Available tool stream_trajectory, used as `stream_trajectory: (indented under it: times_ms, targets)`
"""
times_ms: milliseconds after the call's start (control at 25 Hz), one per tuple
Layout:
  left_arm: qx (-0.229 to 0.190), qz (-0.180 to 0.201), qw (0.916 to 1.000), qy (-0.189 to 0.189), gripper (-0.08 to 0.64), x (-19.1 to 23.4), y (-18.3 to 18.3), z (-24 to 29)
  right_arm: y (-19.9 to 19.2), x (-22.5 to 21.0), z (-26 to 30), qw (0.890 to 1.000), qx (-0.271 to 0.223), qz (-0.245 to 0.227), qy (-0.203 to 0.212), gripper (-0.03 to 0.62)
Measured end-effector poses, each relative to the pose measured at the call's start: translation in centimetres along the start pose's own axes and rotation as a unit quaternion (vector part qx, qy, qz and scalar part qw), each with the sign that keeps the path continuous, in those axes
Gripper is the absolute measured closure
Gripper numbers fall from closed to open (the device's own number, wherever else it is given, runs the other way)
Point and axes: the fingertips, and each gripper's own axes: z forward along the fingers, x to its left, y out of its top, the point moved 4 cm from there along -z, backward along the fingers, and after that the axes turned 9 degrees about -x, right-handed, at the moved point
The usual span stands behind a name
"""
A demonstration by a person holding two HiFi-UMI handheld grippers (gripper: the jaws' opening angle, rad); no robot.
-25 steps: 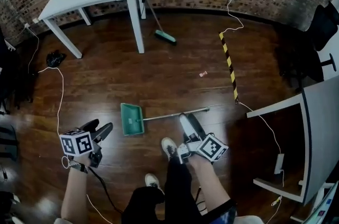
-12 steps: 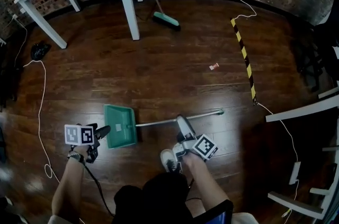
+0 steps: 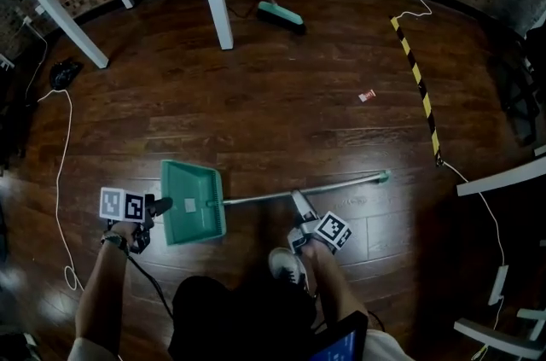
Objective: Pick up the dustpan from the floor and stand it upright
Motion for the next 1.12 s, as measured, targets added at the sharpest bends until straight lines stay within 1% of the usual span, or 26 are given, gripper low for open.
stream_trajectory:
  times_ms: [120,240,280,320,360,440,480,520,600,680,720,800,840,920,960,1000,1080,1120]
  targets:
    - [0.002,0.007,0.9999,-0.009,0.256,0.6,-0.3,1.0,-0.9,-2.2,1.5,1.000,0.008,-0.005,0.001,0.115]
    - [0.014,0.016,0.9995,-0.023,0.256,0.3,-0.6,2.1,-1.0,-3.5,2.5,1.000,0.013,-0.002,0.014,0.115]
    - [0.017,0.016,0.9994,-0.026,0.256,0.2,-0.7,2.4,-1.0,-3.8,2.8,1.000,0.012,0.005,0.021,0.117]
    - [0.019,0.016,0.9993,-0.028,0.256,0.1,-0.7,2.7,-1.1,-4.1,3.0,0.999,0.010,0.015,0.029,0.142]
    - [0.020,0.016,0.9992,-0.029,0.256,0.1,-0.7,3.0,-1.1,-4.4,3.3,0.999,0.008,0.026,0.034,0.151]
    - [0.022,0.015,0.9991,-0.032,0.256,0.0,-0.8,3.4,-1.4,-5.1,3.7,0.998,0.003,0.054,0.044,0.152]
    - [0.022,0.013,0.9991,-0.034,0.257,0.1,-0.9,3.6,-1.5,-5.3,3.9,0.997,0.001,0.064,0.049,0.152]
    - [0.020,0.009,0.9991,-0.036,0.277,0.1,-1.0,3.7,-1.5,-5.5,4.0,0.996,0.001,0.066,0.053,0.152]
    - [0.010,-0.006,0.9990,-0.044,0.310,0.1,-1.0,3.8,-1.5,-5.7,4.6,0.997,0.006,0.057,0.058,0.158]
    - [0.000,-0.029,0.9979,-0.057,0.319,0.0,-1.0,3.8,-1.6,-5.5,5.2,0.997,0.014,0.050,0.062,0.178]
    - [-0.004,-0.039,0.9971,-0.065,0.321,-0.2,-1.1,3.8,-1.6,-5.3,5.5,0.997,0.015,0.045,0.061,0.217]
    - [-0.007,-0.047,0.9959,-0.077,0.321,-0.6,-1.2,4.0,-1.3,-5.1,5.8,0.998,0.011,0.026,0.054,0.338]
    - [-0.006,-0.047,0.9958,-0.078,0.319,-0.7,-1.2,4.1,-1.1,-5.0,5.9,0.999,0.009,0.013,0.047,0.386]
    - [-0.006,-0.043,0.9966,-0.070,0.322,-0.6,-1.3,4.1,-1.0,-5.0,6.0,0.999,0.013,-0.014,0.026,0.450]
    - [-0.007,-0.039,0.9972,-0.063,0.332,-0.4,-1.4,4.1,-1.0,-5.1,5.9,0.999,0.017,-0.025,0.015,0.501]
    - [-0.008,-0.034,0.9978,-0.057,0.366,-0.3,-1.4,4.0,-1.1,-5.1,5.7,0.999,0.020,-0.033,0.008,0.548]
    - [-0.009,-0.021,0.9985,-0.050,0.457,-0.3,-1.3,3.9,-1.1,-4.7,5.6,0.999,0.022,-0.043,0.007,0.554]
    - [-0.008,-0.014,0.9988,-0.046,0.477,-0.3,-1.3,3.8,-1.0,-4.3,5.6,0.999,0.021,-0.049,0.009,0.554]
